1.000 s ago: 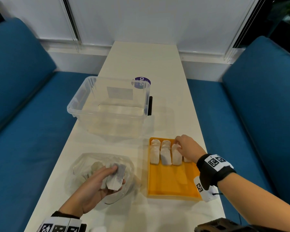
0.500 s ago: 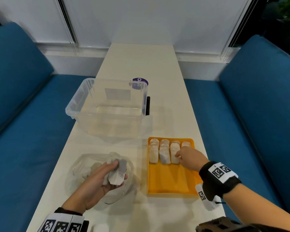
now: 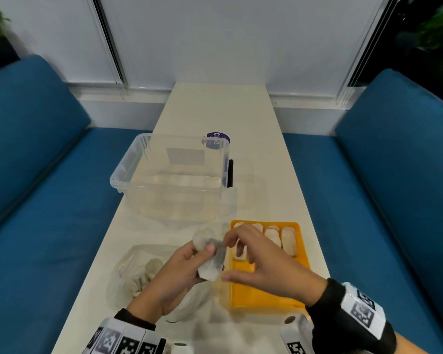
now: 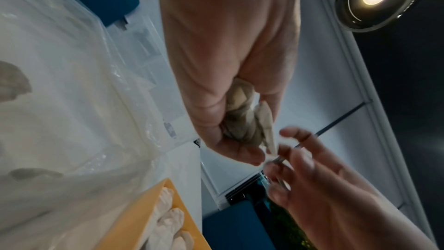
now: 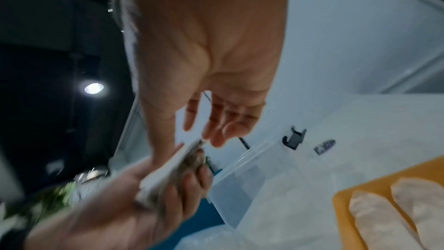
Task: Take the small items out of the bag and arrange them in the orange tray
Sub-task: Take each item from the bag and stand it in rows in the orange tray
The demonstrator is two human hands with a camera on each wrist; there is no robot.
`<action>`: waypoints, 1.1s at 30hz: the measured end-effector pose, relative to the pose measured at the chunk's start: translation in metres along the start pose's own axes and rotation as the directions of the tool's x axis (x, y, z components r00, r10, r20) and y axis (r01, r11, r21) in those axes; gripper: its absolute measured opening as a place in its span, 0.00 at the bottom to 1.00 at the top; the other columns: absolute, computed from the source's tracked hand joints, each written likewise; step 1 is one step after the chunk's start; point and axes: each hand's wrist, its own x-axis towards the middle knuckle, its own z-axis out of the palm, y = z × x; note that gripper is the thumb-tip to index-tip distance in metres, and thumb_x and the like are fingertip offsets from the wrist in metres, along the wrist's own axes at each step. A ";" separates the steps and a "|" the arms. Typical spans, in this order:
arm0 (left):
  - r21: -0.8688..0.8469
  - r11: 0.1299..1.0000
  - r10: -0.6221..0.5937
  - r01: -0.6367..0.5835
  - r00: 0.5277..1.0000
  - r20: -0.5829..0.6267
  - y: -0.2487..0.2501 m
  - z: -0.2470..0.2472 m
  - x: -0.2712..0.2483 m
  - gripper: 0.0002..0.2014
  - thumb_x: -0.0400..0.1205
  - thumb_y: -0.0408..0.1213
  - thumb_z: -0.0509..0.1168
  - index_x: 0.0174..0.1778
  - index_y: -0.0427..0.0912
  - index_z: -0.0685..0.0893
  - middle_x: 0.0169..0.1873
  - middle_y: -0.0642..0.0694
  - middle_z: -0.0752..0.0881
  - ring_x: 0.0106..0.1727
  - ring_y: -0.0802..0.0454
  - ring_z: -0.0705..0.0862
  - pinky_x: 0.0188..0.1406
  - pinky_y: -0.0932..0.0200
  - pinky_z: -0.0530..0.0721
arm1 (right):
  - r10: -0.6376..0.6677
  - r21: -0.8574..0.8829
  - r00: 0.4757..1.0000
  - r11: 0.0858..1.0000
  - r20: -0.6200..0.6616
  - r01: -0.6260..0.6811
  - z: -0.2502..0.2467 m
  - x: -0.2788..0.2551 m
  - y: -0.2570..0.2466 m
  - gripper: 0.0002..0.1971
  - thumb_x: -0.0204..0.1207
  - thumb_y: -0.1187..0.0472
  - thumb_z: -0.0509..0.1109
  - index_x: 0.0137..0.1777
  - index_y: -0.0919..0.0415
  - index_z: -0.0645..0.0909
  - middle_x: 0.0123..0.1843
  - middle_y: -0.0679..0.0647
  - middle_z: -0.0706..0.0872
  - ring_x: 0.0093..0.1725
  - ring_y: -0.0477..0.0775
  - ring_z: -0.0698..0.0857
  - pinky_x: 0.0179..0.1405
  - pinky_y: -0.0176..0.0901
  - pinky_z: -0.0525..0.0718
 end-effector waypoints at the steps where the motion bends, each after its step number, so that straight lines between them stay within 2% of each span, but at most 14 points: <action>1: -0.016 1.000 0.000 0.000 1.000 0.003 0.001 0.002 0.000 0.13 0.80 0.40 0.59 0.55 0.39 0.83 0.38 0.48 0.90 0.40 0.52 0.88 0.42 0.61 0.87 | -0.040 -0.081 0.999 0.996 0.025 0.042 0.005 -0.001 0.001 0.21 0.71 0.49 0.75 0.58 0.38 0.68 0.55 0.39 0.67 0.54 0.35 0.70 0.51 0.20 0.69; 3: -0.040 0.999 -0.007 0.007 1.000 0.003 0.003 0.005 0.000 0.13 0.82 0.40 0.58 0.53 0.38 0.83 0.37 0.47 0.90 0.38 0.50 0.87 0.40 0.59 0.88 | -0.091 -0.234 0.996 0.968 0.015 0.092 0.013 -0.002 0.003 0.25 0.71 0.48 0.74 0.63 0.38 0.66 0.56 0.39 0.59 0.57 0.37 0.62 0.57 0.21 0.65; 5: -0.042 0.999 -0.015 0.016 1.000 0.011 0.005 0.007 0.000 0.13 0.84 0.39 0.56 0.54 0.37 0.83 0.36 0.47 0.90 0.37 0.51 0.88 0.39 0.60 0.88 | -0.121 -0.295 0.992 0.950 -0.032 0.106 0.017 -0.002 0.005 0.22 0.72 0.45 0.72 0.63 0.38 0.67 0.57 0.39 0.57 0.58 0.42 0.59 0.57 0.23 0.63; 8: -0.039 0.999 -0.020 0.020 1.000 0.019 0.006 0.007 -0.001 0.13 0.84 0.39 0.56 0.55 0.39 0.83 0.35 0.49 0.91 0.37 0.54 0.88 0.40 0.62 0.88 | -0.143 -0.282 0.988 0.952 -0.059 0.121 0.018 -0.004 0.004 0.15 0.74 0.41 0.68 0.58 0.37 0.72 0.58 0.39 0.59 0.58 0.41 0.58 0.56 0.23 0.62; 12: -0.056 0.998 -0.017 0.018 1.000 0.012 0.006 0.006 -0.003 0.16 0.84 0.42 0.56 0.57 0.36 0.83 0.41 0.46 0.91 0.43 0.53 0.89 0.43 0.58 0.89 | -0.157 -0.211 0.979 0.969 -0.130 0.127 0.019 -0.006 0.008 0.12 0.75 0.39 0.63 0.53 0.39 0.81 0.60 0.35 0.63 0.61 0.32 0.60 0.60 0.21 0.62; 14: -0.072 0.997 -0.026 0.026 1.000 -0.002 0.005 0.006 -0.003 0.18 0.84 0.45 0.55 0.56 0.37 0.84 0.41 0.45 0.91 0.43 0.52 0.89 0.45 0.57 0.89 | -0.171 -0.167 0.968 0.976 -0.182 0.141 0.020 -0.007 0.010 0.12 0.75 0.39 0.63 0.50 0.41 0.84 0.64 0.33 0.68 0.65 0.33 0.62 0.62 0.21 0.62; 16: -0.090 0.995 -0.036 0.034 0.999 -0.019 0.004 0.005 -0.003 0.19 0.84 0.46 0.55 0.54 0.36 0.85 0.39 0.42 0.90 0.38 0.52 0.87 0.42 0.58 0.88 | -0.188 -0.101 0.950 0.981 -0.250 0.168 0.021 -0.006 0.010 0.11 0.76 0.42 0.64 0.48 0.44 0.86 0.65 0.34 0.75 0.66 0.36 0.68 0.63 0.24 0.65; 19: -0.075 0.996 -0.048 0.045 0.998 -0.034 0.003 0.003 -0.001 0.22 0.84 0.47 0.54 0.54 0.33 0.84 0.35 0.38 0.86 0.34 0.50 0.86 0.39 0.60 0.88 | -0.145 0.040 0.923 0.985 -0.357 0.170 0.020 -0.009 0.008 0.14 0.76 0.43 0.66 0.47 0.49 0.87 0.51 0.33 0.84 0.56 0.35 0.79 0.56 0.27 0.75; 22: -0.045 0.997 -0.062 0.059 0.997 -0.054 -0.001 -0.001 -0.001 0.22 0.83 0.47 0.55 0.52 0.29 0.83 0.33 0.37 0.85 0.34 0.49 0.85 0.39 0.59 0.87 | -0.004 0.146 0.916 0.987 -0.402 0.068 0.010 -0.011 0.011 0.02 0.76 0.51 0.70 0.44 0.42 0.84 0.40 0.28 0.85 0.45 0.35 0.81 0.43 0.25 0.76; 24: -0.025 0.997 -0.070 0.069 0.995 -0.064 -0.004 -0.006 -0.001 0.23 0.84 0.46 0.54 0.52 0.27 0.83 0.31 0.37 0.85 0.33 0.50 0.85 0.37 0.61 0.87 | 0.096 0.199 0.909 0.980 -0.405 -0.015 -0.001 -0.013 0.022 0.09 0.77 0.58 0.71 0.43 0.39 0.81 0.39 0.34 0.86 0.44 0.38 0.82 0.41 0.26 0.78; 26: -0.007 0.997 -0.077 0.077 0.994 -0.079 -0.006 -0.013 -0.003 0.22 0.85 0.45 0.54 0.51 0.28 0.84 0.31 0.39 0.86 0.31 0.52 0.85 0.36 0.62 0.86 | 0.218 0.234 0.895 0.963 -0.388 -0.133 -0.017 -0.016 0.044 0.08 0.78 0.59 0.70 0.44 0.41 0.81 0.41 0.40 0.86 0.44 0.42 0.83 0.41 0.27 0.80; 29: 0.008 0.996 -0.087 0.089 0.990 -0.115 -0.010 -0.021 -0.006 0.21 0.85 0.44 0.54 0.49 0.29 0.85 0.33 0.39 0.86 0.33 0.51 0.85 0.35 0.62 0.87 | 0.378 0.146 0.865 0.926 -0.330 -0.348 -0.038 -0.020 0.089 0.03 0.79 0.58 0.69 0.47 0.47 0.81 0.43 0.44 0.86 0.45 0.45 0.84 0.41 0.28 0.81; 31: 0.009 0.995 -0.098 0.100 0.985 -0.144 -0.012 -0.025 -0.009 0.21 0.85 0.43 0.54 0.50 0.29 0.85 0.34 0.37 0.85 0.34 0.49 0.85 0.35 0.62 0.87 | 0.515 0.122 0.817 0.856 -0.258 -0.502 -0.047 -0.023 0.118 0.01 0.79 0.59 0.68 0.47 0.53 0.81 0.44 0.50 0.86 0.43 0.49 0.85 0.41 0.34 0.84; 33: 0.013 0.993 -0.110 0.113 0.979 -0.169 -0.014 -0.027 -0.010 0.21 0.85 0.43 0.54 0.50 0.29 0.85 0.35 0.36 0.85 0.32 0.51 0.84 0.33 0.64 0.87 | 0.599 0.066 0.775 0.798 -0.201 -0.600 -0.051 -0.024 0.140 0.02 0.80 0.60 0.67 0.49 0.56 0.81 0.45 0.54 0.86 0.41 0.50 0.85 0.39 0.36 0.84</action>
